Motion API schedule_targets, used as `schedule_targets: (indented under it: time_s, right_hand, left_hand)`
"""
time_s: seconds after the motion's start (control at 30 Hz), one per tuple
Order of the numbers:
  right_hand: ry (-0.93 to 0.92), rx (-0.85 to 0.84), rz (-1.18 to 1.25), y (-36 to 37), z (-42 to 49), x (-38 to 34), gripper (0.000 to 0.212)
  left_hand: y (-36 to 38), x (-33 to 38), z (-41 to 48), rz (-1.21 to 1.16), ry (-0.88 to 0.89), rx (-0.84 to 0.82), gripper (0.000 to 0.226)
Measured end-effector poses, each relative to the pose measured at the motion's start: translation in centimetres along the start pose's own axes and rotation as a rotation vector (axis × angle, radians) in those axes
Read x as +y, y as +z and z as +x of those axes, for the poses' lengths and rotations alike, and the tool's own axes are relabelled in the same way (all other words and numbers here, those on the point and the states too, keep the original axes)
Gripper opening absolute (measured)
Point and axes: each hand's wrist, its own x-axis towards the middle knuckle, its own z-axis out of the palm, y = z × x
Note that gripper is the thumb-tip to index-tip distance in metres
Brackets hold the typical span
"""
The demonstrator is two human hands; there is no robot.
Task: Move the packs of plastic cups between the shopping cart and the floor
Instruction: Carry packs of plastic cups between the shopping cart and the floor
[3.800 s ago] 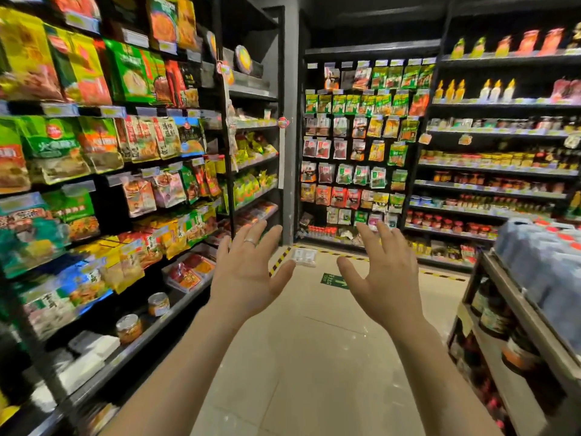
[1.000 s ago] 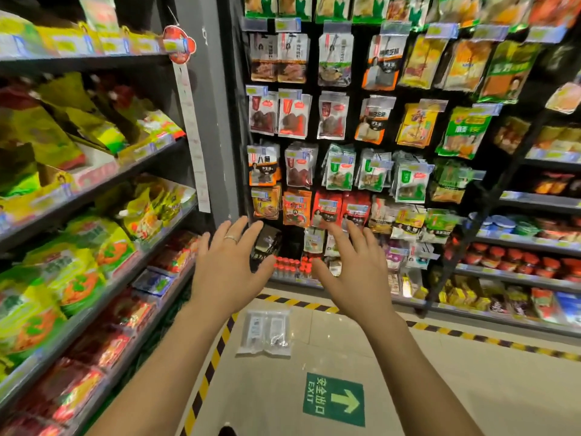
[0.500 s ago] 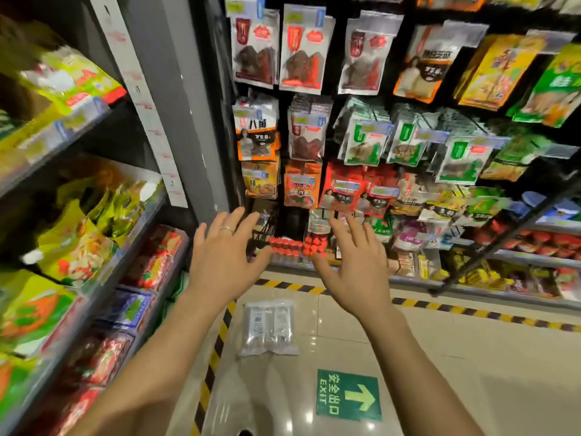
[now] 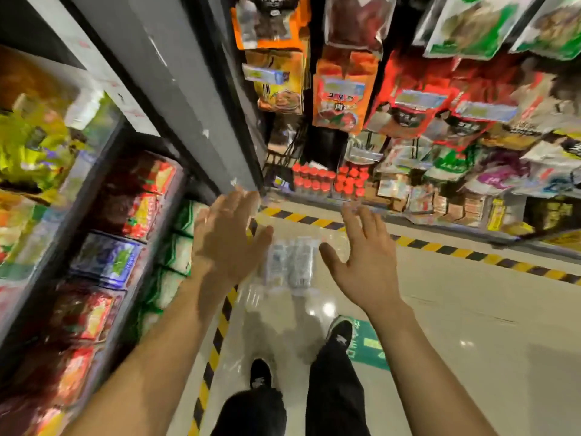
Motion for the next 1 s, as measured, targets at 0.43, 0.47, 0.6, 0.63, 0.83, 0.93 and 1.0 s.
schedule_targets:
  time_s: [0.43, 0.47, 0.6, 0.63, 0.83, 0.93, 1.0]
  right_hand:
    - [0.161, -0.177, 0.006, 28.0, 10.1, 16.7, 0.078]
    - [0.159, -0.184, 0.003, 30.8, 10.5, 17.8, 0.077]
    - [0.163, -0.217, -0.001, 42.7, 11.6, 22.0, 0.077]
    - [0.177, -0.225, 0.005, 45.5, 11.8, 22.9, 0.078]
    - [0.237, -0.231, -0.011, 59.2, 12.8, 28.9, 0.077]
    - [0.289, -0.183, -0.042, 63.4, 13.3, 31.4, 0.075]
    - [0.335, -0.183, -0.052, 65.6, 13.2, 32.8, 0.074]
  left_hand:
    - [31.0, -7.1, 8.9, -0.198, -0.122, -0.08, 0.074]
    - [34.0, -8.3, 9.5, -0.202, -0.14, -0.088, 0.074]
    - [46.4, -13.6, 10.9, -0.239, -0.066, -0.041, 0.067]
    - [49.2, -14.9, 11.1, -0.233, -0.049, -0.052, 0.066]
    - [62.7, -20.2, 11.7, -0.175, -0.093, -0.167, 0.064]
    - [67.8, -21.6, 11.3, -0.17, -0.138, -0.198, 0.066]
    - [70.7, -22.0, 11.0, -0.205, -0.175, -0.207, 0.069]
